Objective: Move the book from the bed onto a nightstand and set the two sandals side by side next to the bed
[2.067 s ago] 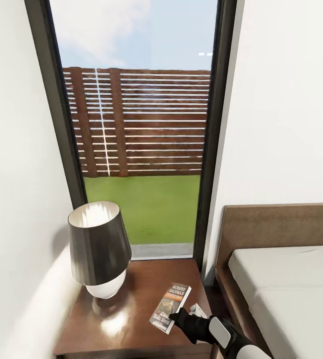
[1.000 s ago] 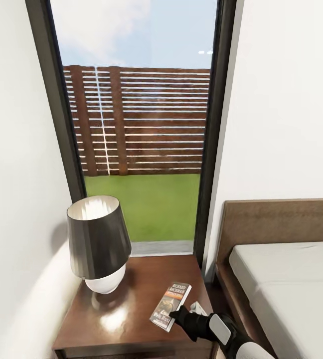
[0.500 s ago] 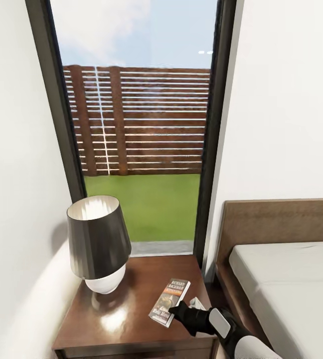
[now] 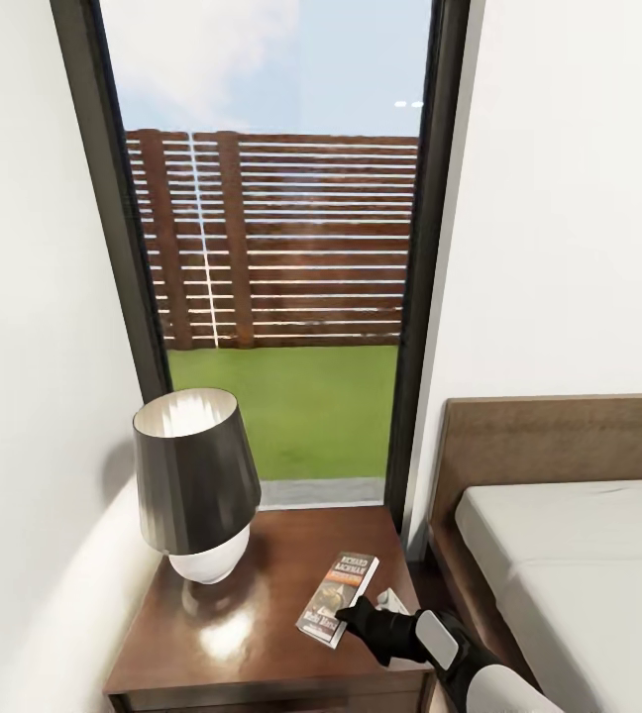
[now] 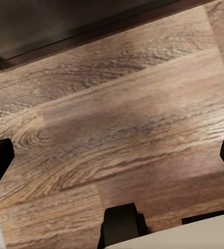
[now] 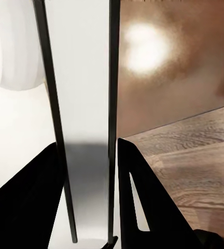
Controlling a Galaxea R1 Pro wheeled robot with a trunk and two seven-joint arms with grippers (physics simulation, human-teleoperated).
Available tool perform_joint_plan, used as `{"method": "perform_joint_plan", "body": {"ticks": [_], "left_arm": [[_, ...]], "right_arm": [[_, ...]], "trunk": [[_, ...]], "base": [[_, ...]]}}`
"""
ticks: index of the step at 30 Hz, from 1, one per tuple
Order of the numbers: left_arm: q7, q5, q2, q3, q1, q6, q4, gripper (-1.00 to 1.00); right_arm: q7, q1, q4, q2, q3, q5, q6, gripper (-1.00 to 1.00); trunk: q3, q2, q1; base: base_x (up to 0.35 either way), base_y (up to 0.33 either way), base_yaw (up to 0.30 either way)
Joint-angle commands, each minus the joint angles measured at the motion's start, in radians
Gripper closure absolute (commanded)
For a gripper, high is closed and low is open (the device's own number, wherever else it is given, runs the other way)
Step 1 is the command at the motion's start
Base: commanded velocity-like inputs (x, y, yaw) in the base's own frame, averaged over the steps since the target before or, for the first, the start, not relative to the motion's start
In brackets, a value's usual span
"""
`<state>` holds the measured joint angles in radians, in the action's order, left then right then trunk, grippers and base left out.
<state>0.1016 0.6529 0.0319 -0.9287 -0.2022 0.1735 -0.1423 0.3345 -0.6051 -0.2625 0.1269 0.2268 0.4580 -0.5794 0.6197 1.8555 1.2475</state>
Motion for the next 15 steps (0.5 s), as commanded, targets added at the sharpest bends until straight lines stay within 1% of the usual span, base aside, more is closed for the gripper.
{"method": "perform_joint_plan", "body": {"ticks": [1,4,11,15], "left_arm": [[0.006,0.005,0.001,-0.009,0.0,0.001,-0.002,-1.0],[0.006,0.005,0.001,-0.009,0.0,-0.001,-0.002,-1.0],[0.006,0.005,0.0,-0.01,0.0,-0.003,-0.002,-1.0],[0.006,0.005,0.0,-0.01,0.0,-0.002,-0.002,-1.0]], "right_arm": [[0.0,0.0,-0.001,0.001,0.006,0.0,-0.006,1.0],[0.0,-0.001,-0.001,0.0,0.006,0.0,-0.007,1.0],[0.0,-0.001,-0.001,0.0,0.006,0.0,-0.007,1.0],[-0.001,-0.001,-0.001,0.0,0.006,0.0,-0.007,1.0]], "trunk": [[0.001,0.0,0.0],[0.001,0.0,0.0],[0.001,0.0,0.0],[0.001,0.0,0.0]], "base": [[0.01,0.007,0.0],[0.039,0.03,0.0],[0.128,0.098,0.0],[0.068,0.051,0.0]]}}
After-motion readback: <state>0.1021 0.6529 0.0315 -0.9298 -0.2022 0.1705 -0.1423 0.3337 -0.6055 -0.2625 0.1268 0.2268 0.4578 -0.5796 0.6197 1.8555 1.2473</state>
